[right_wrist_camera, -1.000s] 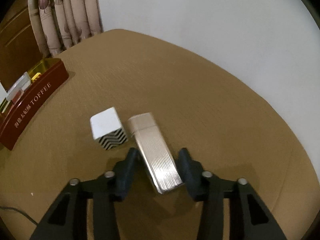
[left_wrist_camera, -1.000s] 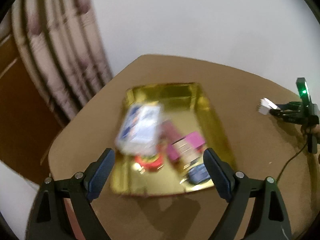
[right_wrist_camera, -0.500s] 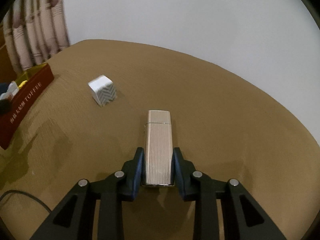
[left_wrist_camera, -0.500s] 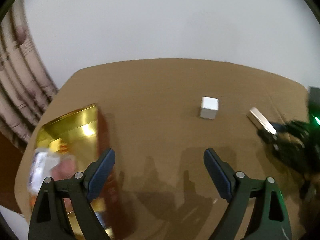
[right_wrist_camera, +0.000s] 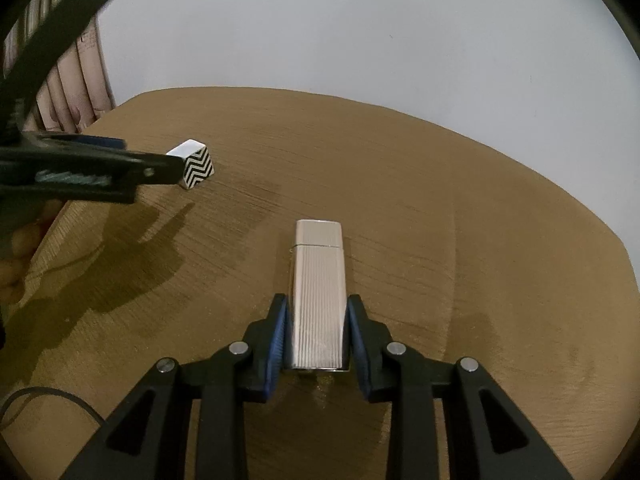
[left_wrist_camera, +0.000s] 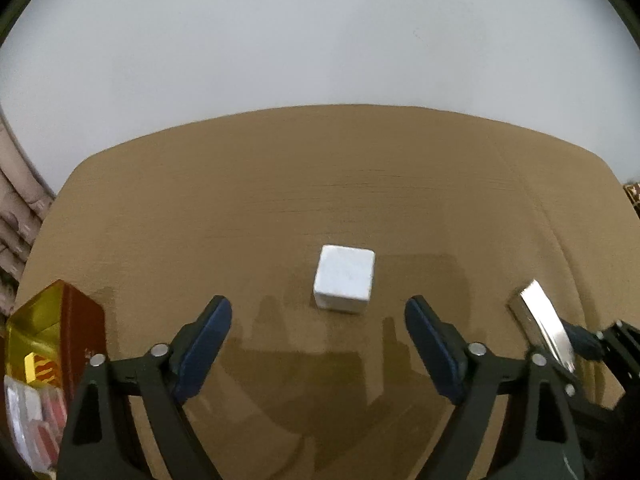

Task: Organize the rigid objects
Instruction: 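Grasp the white zigzag cube with the left tool while the right tool holds the lighter, then carry the white cube with the left tool into the gold tin and release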

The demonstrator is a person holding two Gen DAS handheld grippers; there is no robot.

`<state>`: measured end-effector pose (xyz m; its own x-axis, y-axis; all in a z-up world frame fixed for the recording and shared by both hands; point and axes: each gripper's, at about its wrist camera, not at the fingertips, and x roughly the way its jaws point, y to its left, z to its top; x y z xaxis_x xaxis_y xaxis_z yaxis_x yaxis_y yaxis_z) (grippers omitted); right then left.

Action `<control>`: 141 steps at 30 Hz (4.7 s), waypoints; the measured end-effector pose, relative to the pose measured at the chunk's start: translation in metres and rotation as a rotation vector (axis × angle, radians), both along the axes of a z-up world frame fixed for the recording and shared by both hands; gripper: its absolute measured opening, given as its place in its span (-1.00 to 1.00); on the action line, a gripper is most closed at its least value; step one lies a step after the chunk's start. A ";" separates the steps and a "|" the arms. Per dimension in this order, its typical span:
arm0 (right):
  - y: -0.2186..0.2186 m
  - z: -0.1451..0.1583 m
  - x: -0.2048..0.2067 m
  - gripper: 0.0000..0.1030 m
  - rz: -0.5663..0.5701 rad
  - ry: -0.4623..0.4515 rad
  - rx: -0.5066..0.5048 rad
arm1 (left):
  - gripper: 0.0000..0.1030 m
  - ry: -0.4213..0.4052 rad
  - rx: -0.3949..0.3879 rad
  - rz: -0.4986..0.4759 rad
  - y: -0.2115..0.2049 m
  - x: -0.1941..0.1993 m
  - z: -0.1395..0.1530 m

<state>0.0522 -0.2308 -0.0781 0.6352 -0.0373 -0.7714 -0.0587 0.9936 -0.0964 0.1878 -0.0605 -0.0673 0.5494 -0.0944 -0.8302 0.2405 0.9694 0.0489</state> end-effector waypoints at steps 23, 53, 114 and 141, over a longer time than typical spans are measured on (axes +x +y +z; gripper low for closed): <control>-0.015 0.006 0.002 -0.40 0.003 0.003 0.012 | -0.48 0.056 -0.056 -0.002 -0.002 0.005 -0.017; -0.011 0.003 0.003 -0.40 -0.002 0.002 0.006 | -0.48 0.018 -0.045 0.064 0.036 -0.020 0.057; -0.007 0.003 0.002 -0.40 -0.009 0.001 -0.002 | -0.01 -0.048 0.009 0.342 0.216 -0.113 0.049; -0.003 0.003 0.004 -0.40 -0.041 0.001 -0.020 | 0.51 -0.231 0.139 0.474 0.242 -0.201 0.070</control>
<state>0.0562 -0.2342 -0.0751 0.6318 -0.0788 -0.7711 -0.0182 0.9930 -0.1163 -0.0128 0.1817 0.0028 0.6746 0.3096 -0.6701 -0.2534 0.9498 0.1838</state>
